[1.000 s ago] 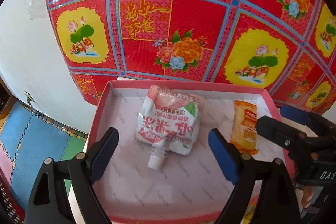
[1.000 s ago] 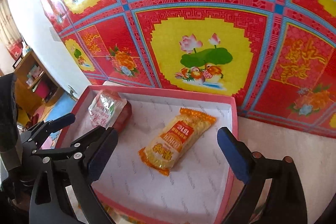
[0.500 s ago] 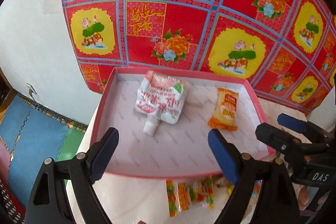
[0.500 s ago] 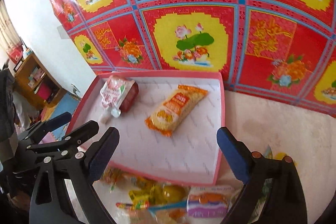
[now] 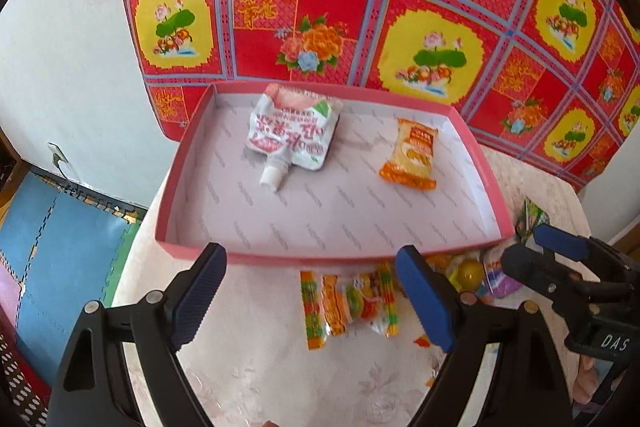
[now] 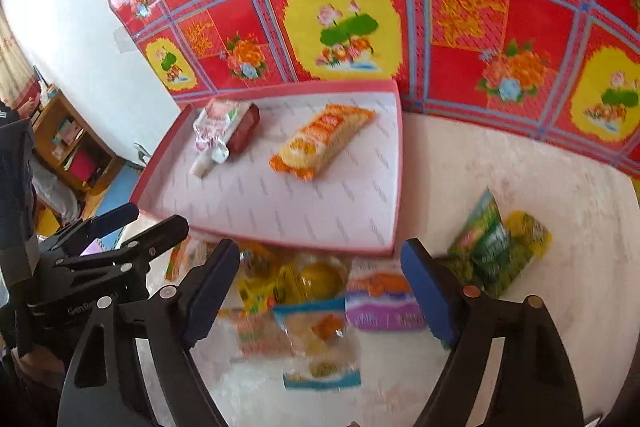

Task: Organize snacks
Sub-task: 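Move both grippers back toward the remaining snacks on the table, then grasp the striped candy pack with the left gripper while the right gripper grasps the purple tin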

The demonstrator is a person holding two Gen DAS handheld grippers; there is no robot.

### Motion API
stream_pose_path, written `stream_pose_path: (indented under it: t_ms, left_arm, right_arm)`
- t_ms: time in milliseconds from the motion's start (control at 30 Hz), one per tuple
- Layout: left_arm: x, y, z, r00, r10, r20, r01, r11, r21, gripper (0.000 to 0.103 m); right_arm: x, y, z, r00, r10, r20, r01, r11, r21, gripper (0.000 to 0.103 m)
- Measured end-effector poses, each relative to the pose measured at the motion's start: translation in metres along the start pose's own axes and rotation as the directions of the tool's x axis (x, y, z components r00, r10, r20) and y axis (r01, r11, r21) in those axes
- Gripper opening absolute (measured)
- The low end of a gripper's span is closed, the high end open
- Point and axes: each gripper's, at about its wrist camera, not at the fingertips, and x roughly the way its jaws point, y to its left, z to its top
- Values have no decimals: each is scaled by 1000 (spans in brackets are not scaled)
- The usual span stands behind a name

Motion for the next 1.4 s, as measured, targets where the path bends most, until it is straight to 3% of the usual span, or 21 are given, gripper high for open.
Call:
stream_pose_path:
  t_ms: [267, 833, 933, 1100, 1267, 1400]
  left_arm:
    - [5, -6, -14, 999, -3, -32, 3, 1000, 15, 90]
    - [25, -11, -29, 997, 13, -77, -11, 1000, 21, 90]
    - [29, -15, -31, 997, 14, -77, -11, 999, 41, 87]
    - [30, -20, -34, 998, 34, -56, -30, 997, 75, 84]
    - [27, -11, -32, 999, 24, -42, -22, 999, 38, 77]
    - [26, -5, -30, 999, -2, -36, 3, 1000, 11, 76]
  right_arm:
    - [1, -13, -18, 1000, -15, -22, 16, 1000, 24, 66]
    - [-1, -14, -30, 997, -75, 3, 75, 996, -49, 58]
    - [5, -24, -34, 992, -123, -22, 123, 992, -8, 58]
    - [12, -40, -37, 995, -90, -41, 94, 992, 81, 61]
    - [16, -33, -36, 997, -75, -32, 77, 994, 77, 69]
    - [21, -28, -37, 996, -91, -23, 92, 994, 54, 76]
